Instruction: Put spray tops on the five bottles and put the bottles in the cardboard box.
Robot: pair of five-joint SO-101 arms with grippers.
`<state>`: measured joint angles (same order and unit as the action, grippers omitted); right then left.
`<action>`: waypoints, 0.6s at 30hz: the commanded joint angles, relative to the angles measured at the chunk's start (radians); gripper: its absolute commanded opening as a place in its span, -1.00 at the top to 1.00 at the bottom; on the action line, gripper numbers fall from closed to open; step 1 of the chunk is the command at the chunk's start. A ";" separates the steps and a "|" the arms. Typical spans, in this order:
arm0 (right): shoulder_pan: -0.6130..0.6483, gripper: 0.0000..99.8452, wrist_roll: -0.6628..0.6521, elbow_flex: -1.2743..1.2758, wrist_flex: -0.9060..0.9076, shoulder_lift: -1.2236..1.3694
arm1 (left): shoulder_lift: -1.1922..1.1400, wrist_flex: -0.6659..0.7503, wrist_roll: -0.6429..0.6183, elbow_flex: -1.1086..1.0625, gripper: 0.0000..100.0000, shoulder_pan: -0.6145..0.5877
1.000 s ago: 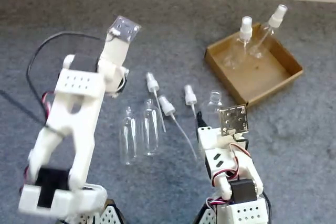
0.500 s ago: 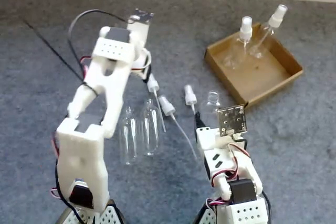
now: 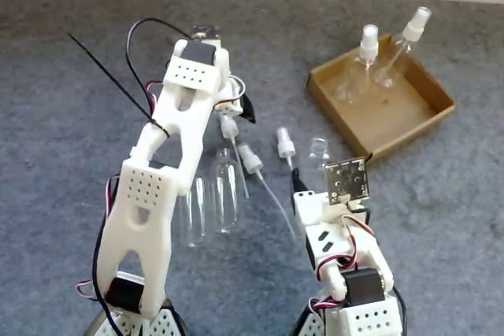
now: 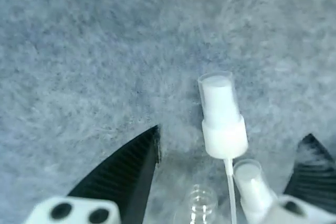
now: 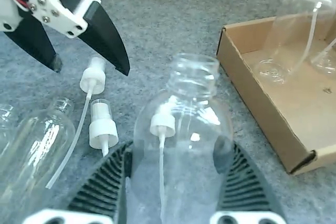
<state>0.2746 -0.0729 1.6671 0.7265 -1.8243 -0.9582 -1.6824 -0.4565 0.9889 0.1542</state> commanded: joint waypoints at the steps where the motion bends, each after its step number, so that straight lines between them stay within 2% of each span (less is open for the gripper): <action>1: 0.007 0.82 -0.011 0.038 -0.030 -0.015 | -0.041 -0.017 -0.037 0.088 0.39 0.012; 6: 0.007 0.82 -0.011 0.038 -0.030 -0.015 | -0.087 -0.014 -0.048 0.090 0.50 0.008; 14: 0.008 0.82 -0.011 0.039 -0.028 -0.015 | -0.090 -0.014 -0.041 0.090 0.88 0.010; 18: 0.008 0.82 -0.011 0.039 -0.028 -0.015 | -0.087 -0.012 -0.040 0.090 0.94 0.008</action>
<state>0.2746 -0.0729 1.6671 0.7265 -1.8243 -1.0595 -1.6886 -0.4979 1.0426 0.1619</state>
